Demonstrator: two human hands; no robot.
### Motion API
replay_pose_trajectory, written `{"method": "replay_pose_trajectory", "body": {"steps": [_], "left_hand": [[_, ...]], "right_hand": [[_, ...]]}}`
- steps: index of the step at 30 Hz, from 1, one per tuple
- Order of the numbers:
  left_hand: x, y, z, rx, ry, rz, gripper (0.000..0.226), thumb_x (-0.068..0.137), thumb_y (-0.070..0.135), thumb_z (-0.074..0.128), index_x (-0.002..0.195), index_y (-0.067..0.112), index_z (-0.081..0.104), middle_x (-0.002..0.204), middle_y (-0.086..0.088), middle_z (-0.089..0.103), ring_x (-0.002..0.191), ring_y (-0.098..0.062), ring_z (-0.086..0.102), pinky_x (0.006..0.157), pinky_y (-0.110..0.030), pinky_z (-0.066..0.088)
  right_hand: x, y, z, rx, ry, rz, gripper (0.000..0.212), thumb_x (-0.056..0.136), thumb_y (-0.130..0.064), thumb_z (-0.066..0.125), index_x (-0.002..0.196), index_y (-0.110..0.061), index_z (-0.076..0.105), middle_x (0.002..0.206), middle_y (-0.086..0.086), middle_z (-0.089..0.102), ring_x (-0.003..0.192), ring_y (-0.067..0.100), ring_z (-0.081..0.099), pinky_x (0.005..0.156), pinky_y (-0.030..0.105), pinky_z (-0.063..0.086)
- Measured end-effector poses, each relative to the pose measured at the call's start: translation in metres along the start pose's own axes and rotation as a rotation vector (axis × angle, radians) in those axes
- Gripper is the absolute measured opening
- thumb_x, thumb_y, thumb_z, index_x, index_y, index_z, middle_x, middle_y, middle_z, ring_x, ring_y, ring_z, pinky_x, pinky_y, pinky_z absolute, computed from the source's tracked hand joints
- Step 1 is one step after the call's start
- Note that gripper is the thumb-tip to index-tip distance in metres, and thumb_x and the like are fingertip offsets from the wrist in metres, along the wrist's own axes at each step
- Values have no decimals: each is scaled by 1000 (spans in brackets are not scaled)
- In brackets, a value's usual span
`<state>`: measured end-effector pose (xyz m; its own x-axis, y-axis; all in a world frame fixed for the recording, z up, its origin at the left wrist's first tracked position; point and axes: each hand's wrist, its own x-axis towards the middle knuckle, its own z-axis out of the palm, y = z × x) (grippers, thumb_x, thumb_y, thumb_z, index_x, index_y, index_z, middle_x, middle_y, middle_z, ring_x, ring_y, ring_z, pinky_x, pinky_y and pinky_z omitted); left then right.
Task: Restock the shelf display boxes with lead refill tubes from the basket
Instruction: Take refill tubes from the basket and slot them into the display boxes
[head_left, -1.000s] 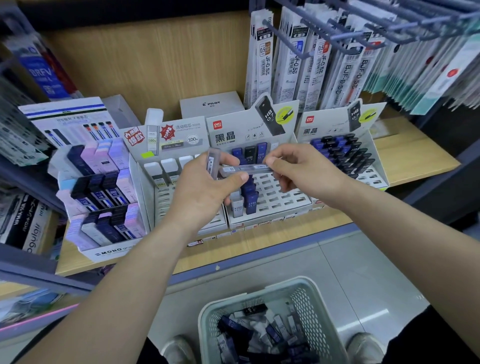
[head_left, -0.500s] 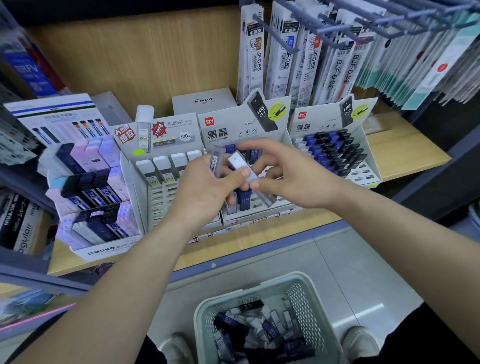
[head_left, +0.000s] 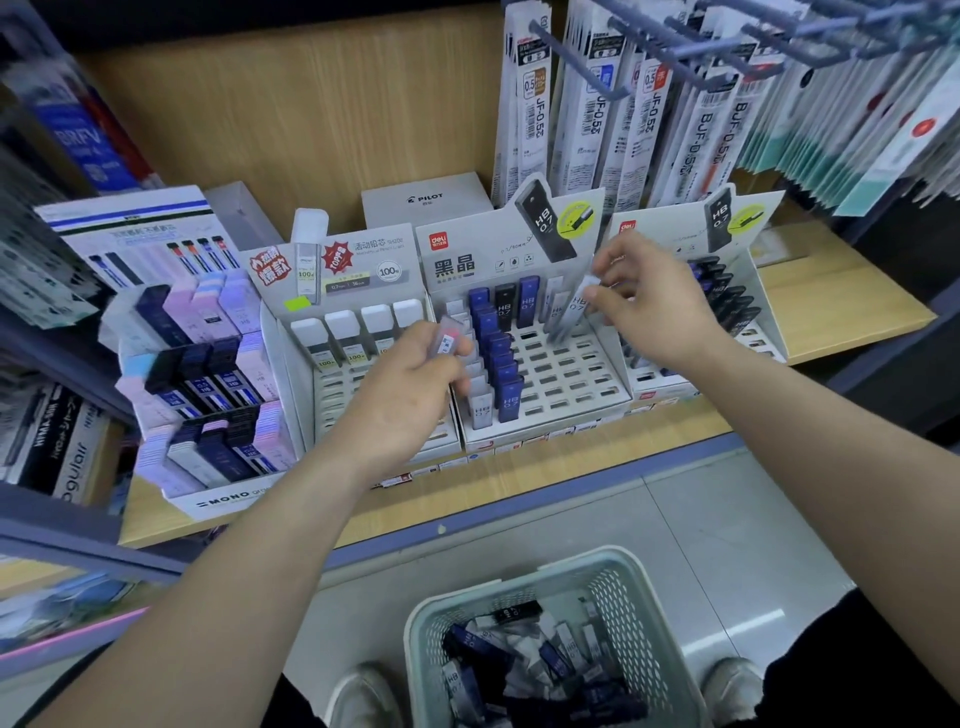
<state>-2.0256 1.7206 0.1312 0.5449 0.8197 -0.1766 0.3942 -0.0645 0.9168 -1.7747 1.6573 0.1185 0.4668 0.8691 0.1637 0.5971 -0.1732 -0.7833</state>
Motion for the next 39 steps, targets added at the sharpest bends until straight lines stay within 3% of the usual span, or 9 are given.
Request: {"method": "replay_pose_trajectory", "body": {"steps": [8, 15, 19, 23, 27, 31, 35, 39], "left_hand": [[0, -6, -10, 55, -42, 34, 23, 98, 13, 53, 104, 31, 65, 90, 8, 64, 65, -11, 53, 62, -26, 42], [-4, -7, -14, 95, -52, 96, 30, 100, 17, 56, 126, 30, 63, 96, 12, 61, 65, -1, 56, 60, -19, 44], [-6, -5, -14, 48, -26, 103, 27, 97, 11, 62, 120, 22, 67, 90, 5, 62, 63, -6, 59, 57, -21, 50], [-7, -1, -13, -16, 19, 92, 19, 92, 6, 69, 105, 20, 67, 89, -2, 66, 61, -8, 63, 54, -22, 52], [-7, 2, -9, -42, 19, 87, 20, 88, 5, 72, 99, 20, 66, 87, -3, 69, 60, -10, 65, 55, -26, 54], [-5, 6, -1, -42, -9, 93, 20, 88, 5, 73, 102, 16, 67, 84, -4, 70, 64, -15, 67, 57, -26, 55], [-4, 10, 6, -89, -11, 92, 20, 86, 4, 75, 99, 17, 67, 81, -3, 71, 65, -16, 68, 56, -23, 51], [-1, 12, 6, -129, 69, 132, 30, 81, 0, 78, 95, 24, 66, 91, -2, 73, 69, -13, 67, 58, -20, 51]], "right_hand": [[-1, 3, 5, -96, 2, -47, 14, 94, -12, 65, 97, -21, 54, 92, 3, 64, 84, 24, 66, 82, 47, 57], [-1, 2, 5, -185, -20, -102, 11, 95, -9, 64, 100, -19, 66, 92, 0, 71, 84, 18, 67, 75, 15, 49], [-3, 1, 12, -297, -43, -171, 18, 97, -9, 60, 103, -18, 74, 91, -5, 70, 80, 14, 64, 84, 30, 54], [-3, -3, 12, -359, 25, -185, 18, 94, -16, 63, 107, -22, 74, 96, -3, 67, 79, 16, 64, 78, 36, 56], [-13, -30, 15, -110, 2, -137, 16, 94, -22, 64, 107, -28, 71, 91, -12, 67, 76, 5, 64, 74, 23, 54], [-31, -60, 27, 199, -247, -117, 17, 96, -21, 65, 112, -24, 69, 90, -7, 68, 77, 19, 69, 69, 24, 56], [-36, -62, 27, 252, -293, -136, 6, 94, -7, 67, 97, -10, 71, 83, 2, 67, 66, 14, 65, 66, 26, 57], [-33, -52, 15, 259, -251, -1, 9, 98, -10, 60, 92, -9, 66, 75, 3, 61, 59, 16, 61, 63, 32, 55]]}}
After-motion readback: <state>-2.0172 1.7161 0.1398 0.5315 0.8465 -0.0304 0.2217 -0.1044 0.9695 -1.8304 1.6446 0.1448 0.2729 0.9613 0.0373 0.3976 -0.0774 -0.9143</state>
